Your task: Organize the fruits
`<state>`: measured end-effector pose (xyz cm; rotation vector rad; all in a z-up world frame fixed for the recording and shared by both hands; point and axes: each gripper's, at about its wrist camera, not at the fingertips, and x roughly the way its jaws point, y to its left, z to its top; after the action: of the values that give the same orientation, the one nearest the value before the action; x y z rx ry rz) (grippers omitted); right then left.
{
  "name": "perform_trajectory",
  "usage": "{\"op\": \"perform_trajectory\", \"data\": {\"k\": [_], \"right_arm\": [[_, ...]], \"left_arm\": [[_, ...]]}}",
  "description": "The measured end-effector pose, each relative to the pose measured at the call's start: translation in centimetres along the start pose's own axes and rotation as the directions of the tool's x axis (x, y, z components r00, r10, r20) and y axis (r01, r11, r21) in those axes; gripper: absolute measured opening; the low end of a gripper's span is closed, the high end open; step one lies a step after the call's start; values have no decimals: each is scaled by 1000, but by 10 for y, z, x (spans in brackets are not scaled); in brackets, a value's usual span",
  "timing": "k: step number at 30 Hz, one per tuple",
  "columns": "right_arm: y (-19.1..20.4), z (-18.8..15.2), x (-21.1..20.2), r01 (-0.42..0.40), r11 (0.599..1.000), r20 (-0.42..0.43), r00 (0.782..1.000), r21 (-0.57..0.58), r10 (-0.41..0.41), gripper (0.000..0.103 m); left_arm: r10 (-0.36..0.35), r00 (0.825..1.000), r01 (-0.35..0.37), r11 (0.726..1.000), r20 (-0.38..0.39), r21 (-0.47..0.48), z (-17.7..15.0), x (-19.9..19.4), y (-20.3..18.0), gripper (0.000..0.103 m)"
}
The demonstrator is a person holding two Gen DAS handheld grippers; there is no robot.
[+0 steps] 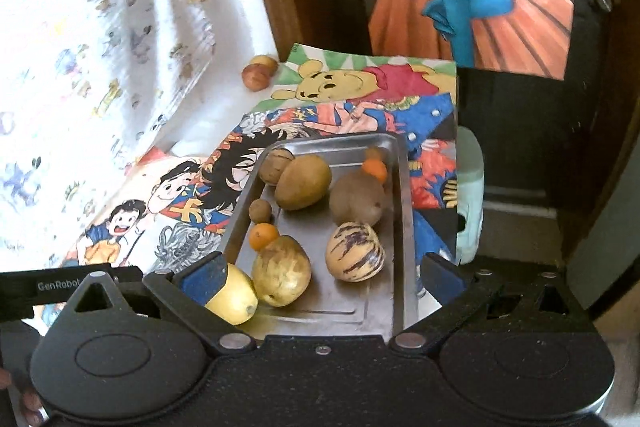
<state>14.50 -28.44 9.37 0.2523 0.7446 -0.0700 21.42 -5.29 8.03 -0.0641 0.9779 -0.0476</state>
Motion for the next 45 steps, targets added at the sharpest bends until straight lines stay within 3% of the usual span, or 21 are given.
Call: {"op": "perform_trajectory", "data": {"k": [10, 16, 25, 31, 35, 38, 42, 45], "right_arm": [[-2, -27, -5, 41, 996, 36, 999, -77, -38, 102], [-2, -52, -4, 77, 992, 90, 994, -99, -68, 102], [10, -72, -1, 43, 988, 211, 977, -145, -12, 102], [17, -98, -3, 22, 984, 328, 944, -177, 38, 102], [21, -127, -26, 12, 977, 399, 914, -212, 76, 102], [19, -141, -51, 23, 976, 406, 911, -216, 68, 102], [14, -152, -80, 44, 978, 426, 903, -202, 47, 102], [7, -166, -97, 34, 984, 439, 897, -177, 48, 102]], "left_arm": [[17, 998, -14, 999, 64, -47, -23, -9, 4, 102], [-16, 987, 25, 998, 162, -52, -41, -1, 5, 102], [-5, 966, 8, 1000, 257, -13, -67, 0, 19, 102], [4, 922, 5, 1000, 386, -24, -86, 4, 29, 102], [26, 887, 7, 998, 460, -69, -115, -5, 38, 102], [38, 861, 11, 996, 506, -93, -141, -24, 42, 102], [64, 854, 2, 992, 517, -125, -160, -57, 38, 103], [56, 835, -1, 995, 548, -100, -170, -79, 30, 103]]}}
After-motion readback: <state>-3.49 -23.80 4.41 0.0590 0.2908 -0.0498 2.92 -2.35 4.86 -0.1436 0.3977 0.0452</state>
